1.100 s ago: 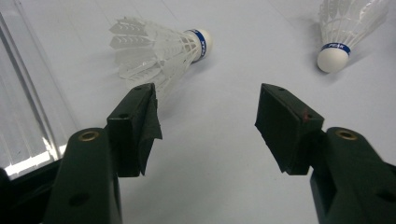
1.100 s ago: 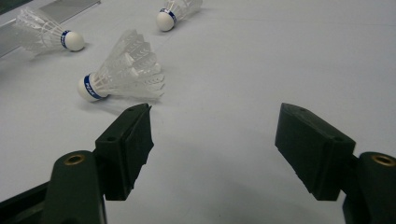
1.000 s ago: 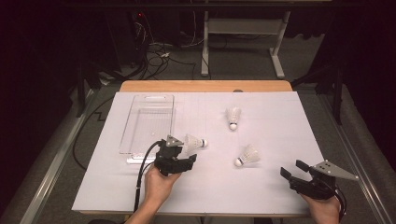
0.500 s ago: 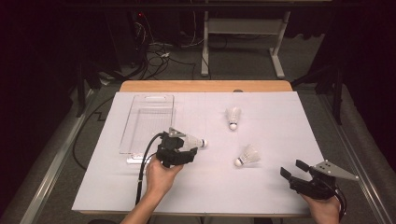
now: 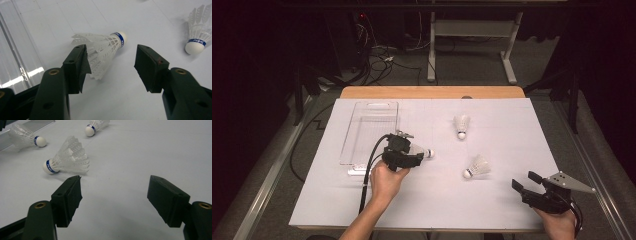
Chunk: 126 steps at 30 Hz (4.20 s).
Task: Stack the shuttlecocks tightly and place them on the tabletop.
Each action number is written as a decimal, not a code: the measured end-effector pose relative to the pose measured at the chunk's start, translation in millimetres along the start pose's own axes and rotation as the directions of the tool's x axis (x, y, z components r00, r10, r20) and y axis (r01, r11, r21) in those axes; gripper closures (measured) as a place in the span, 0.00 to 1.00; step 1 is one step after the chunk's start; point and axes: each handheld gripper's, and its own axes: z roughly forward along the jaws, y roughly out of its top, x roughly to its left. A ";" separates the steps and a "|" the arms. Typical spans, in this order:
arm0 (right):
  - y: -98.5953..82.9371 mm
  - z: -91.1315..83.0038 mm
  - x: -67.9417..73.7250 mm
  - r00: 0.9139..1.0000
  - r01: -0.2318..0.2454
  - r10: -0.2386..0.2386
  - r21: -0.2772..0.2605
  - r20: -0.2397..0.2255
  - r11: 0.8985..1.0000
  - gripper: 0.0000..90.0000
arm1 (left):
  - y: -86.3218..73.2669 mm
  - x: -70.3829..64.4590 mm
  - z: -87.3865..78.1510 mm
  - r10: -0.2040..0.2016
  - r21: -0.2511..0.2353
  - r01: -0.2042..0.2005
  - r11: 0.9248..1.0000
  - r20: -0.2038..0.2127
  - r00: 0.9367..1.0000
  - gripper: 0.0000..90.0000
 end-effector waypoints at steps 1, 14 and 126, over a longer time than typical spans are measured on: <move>0.0 -0.1 0.1 1.000 0.000 0.000 0.000 0.000 1.000 0.31 | 1.4 1.0 0.8 -0.006 0.005 0.006 1.000 0.006 1.000 0.50; 0.1 0.1 0.0 1.000 0.003 -0.003 0.000 -0.004 1.000 0.31 | 4.8 6.4 10.4 -0.055 0.025 0.054 0.998 0.028 0.998 0.52; -0.2 0.1 -0.5 1.000 0.005 -0.005 0.000 -0.013 1.000 0.31 | 84.2 29.8 23.1 0.074 0.162 -0.057 0.985 -0.096 0.993 0.99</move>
